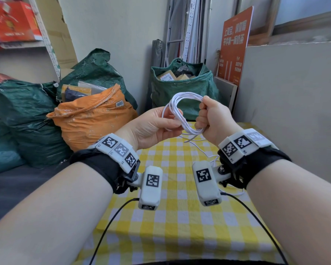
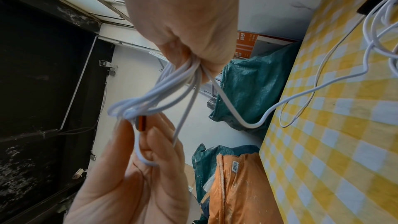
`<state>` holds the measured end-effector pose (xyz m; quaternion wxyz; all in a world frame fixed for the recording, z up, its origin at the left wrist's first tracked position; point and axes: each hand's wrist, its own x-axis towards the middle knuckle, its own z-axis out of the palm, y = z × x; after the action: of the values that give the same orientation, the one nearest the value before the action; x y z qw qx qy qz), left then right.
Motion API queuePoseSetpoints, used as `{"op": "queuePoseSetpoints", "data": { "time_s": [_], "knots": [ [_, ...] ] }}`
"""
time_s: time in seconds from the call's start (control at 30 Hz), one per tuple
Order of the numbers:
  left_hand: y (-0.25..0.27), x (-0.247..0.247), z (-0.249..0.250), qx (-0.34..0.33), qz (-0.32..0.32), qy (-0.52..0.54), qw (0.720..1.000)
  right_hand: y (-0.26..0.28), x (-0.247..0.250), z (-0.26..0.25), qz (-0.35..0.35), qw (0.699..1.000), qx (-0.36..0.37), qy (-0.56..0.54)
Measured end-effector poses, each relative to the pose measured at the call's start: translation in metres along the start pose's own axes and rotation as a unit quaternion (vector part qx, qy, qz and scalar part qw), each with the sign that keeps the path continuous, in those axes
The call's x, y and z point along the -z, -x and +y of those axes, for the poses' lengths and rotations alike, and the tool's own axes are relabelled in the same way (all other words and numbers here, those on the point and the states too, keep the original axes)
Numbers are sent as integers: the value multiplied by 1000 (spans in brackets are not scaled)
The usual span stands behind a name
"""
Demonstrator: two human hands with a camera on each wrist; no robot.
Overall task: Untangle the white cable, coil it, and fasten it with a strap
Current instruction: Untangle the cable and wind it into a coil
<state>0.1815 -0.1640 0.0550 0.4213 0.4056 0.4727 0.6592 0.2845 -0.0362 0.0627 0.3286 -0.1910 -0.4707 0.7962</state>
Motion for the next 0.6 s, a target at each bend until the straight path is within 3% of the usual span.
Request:
{"op": "queuePoseSetpoints", "data": {
  "time_s": [0.27, 0.6],
  "knots": [
    [-2, -3, 2, 2, 29, 3, 1000, 2, -4, 3, 33, 999, 17, 18],
    [2, -1, 4, 27, 17, 17, 999, 2, -4, 5, 8, 1000, 7, 17]
  ]
}}
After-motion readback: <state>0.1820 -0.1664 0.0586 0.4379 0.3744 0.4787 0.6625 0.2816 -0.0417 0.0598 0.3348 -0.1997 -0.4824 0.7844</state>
